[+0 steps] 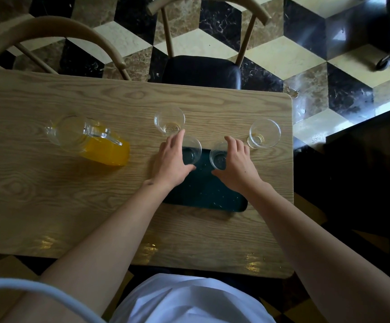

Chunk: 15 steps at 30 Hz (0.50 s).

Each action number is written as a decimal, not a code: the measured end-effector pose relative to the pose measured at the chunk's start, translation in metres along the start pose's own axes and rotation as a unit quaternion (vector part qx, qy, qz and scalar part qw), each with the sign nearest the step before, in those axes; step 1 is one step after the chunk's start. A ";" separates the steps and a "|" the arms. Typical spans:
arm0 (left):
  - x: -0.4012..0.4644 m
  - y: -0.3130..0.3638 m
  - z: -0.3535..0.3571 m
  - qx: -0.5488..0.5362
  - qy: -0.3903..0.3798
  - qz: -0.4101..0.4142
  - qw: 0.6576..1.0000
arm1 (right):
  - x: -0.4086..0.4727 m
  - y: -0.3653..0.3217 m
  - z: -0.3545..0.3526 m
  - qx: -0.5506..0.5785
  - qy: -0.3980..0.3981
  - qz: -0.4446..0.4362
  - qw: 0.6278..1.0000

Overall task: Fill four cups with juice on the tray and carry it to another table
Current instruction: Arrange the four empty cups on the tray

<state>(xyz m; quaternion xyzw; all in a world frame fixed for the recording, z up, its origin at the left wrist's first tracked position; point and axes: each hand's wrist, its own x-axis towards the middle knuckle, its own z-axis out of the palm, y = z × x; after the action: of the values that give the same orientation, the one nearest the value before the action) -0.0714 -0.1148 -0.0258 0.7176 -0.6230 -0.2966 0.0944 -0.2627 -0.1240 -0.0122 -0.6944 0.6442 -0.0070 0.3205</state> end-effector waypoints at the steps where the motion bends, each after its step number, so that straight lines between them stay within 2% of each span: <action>1: 0.000 0.000 0.000 -0.002 0.000 -0.001 1.000 | 0.000 0.000 -0.001 0.004 0.001 0.000 1.000; 6: -0.011 -0.001 -0.011 -0.011 -0.019 -0.026 0.999 | -0.002 0.002 -0.009 0.033 -0.007 0.016 0.999; 9: -0.018 -0.001 -0.025 -0.030 0.047 -0.036 0.998 | -0.004 0.008 -0.021 0.039 0.006 0.031 0.999; 12: -0.003 0.001 -0.041 -0.032 0.145 -0.048 0.988 | 0.003 0.023 -0.040 0.021 0.072 0.037 0.997; 15: 0.026 0.007 -0.054 -0.019 0.163 -0.077 0.983 | 0.019 0.042 -0.062 -0.074 0.109 0.025 0.991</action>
<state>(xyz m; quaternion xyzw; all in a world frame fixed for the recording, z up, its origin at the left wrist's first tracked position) -0.0466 -0.1542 0.0136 0.8005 -0.5363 -0.1936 0.1848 -0.3235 -0.1668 0.0101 -0.6954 0.6909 -0.0270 0.1959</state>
